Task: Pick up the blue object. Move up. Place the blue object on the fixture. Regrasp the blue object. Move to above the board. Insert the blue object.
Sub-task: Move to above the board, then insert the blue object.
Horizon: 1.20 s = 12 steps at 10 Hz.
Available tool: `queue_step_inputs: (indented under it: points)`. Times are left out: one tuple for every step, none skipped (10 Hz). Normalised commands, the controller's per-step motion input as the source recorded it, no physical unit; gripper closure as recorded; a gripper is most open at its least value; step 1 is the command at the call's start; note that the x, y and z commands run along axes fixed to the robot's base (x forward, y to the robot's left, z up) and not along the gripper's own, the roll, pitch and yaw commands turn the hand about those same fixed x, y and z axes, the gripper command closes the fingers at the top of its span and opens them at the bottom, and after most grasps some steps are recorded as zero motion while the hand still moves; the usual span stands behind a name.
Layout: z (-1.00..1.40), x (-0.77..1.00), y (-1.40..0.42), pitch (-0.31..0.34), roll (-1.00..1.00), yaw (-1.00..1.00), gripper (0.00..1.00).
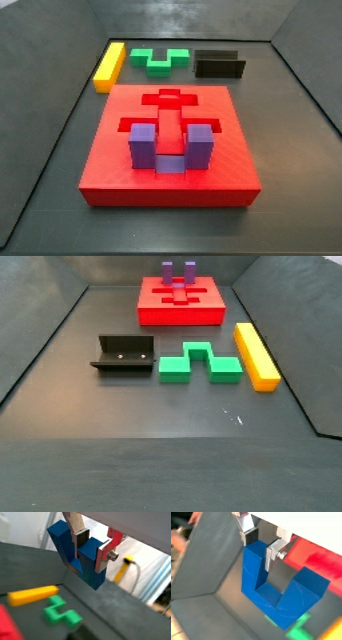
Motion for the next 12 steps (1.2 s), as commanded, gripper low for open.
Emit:
queue_step_inputs:
  points:
    - [0.29,-1.39,-1.4,0.03,-1.0,0.01,1.0]
    - [0.18,-0.91,-0.91,0.03,-1.0,0.01,1.0]
    - [0.06,-0.43,-0.39,0.032,-1.0,0.01,1.0]
    - [0.03,-0.28,-0.25,0.035,-1.0,0.01,1.0]
    - [0.03,-0.15,-0.1,0.019,-1.0,0.01,1.0]
    - [0.01,-0.13,-0.06,0.005,-1.0,0.01,1.0]
    - [0.01,-0.1,0.0,-0.013,-1.0,0.01,1.0]
    - [0.01,-0.08,0.02,-0.033,-0.73,0.0,1.0]
    - [0.0,-0.07,0.02,-0.042,-0.5,0.0,1.0]
    - [0.0,-0.05,0.01,-0.034,-0.33,0.0,1.0]
    - [-0.14,0.12,-0.04,-0.021,-0.06,0.0,1.0]
    - [-0.15,0.13,-0.04,-0.011,-0.05,0.0,1.0]
